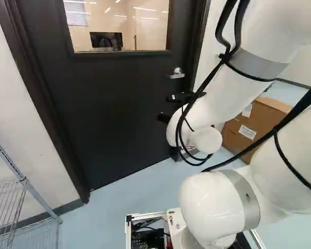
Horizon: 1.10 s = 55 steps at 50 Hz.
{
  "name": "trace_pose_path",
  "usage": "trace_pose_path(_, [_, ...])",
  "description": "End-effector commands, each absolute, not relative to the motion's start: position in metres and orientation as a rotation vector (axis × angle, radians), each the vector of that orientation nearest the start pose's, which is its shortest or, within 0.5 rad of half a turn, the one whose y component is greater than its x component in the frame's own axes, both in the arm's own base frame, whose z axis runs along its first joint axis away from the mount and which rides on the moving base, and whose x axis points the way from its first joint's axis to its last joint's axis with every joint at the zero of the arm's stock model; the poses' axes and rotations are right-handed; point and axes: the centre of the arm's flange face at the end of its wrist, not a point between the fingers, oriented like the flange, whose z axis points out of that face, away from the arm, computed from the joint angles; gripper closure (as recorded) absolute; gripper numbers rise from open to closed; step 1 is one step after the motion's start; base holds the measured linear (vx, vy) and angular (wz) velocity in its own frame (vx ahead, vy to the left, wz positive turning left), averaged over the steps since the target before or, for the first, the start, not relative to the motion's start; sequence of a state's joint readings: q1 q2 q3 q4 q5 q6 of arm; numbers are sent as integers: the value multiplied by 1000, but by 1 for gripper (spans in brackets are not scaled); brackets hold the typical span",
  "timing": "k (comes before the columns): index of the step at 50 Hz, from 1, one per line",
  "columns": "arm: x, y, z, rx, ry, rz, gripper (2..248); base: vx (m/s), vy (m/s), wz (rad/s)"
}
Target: Open the door and move inside
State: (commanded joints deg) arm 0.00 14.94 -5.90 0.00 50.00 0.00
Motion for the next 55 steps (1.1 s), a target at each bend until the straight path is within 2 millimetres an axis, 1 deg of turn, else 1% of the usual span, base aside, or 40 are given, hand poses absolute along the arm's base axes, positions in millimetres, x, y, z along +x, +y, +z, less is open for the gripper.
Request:
trace_pose_path(13, [291,-1,372,-2557,4,-1829,3,0,0,0])
trace_pose_path(55, [345,-9,415,-2473,32,-1963,3,0,0,0])
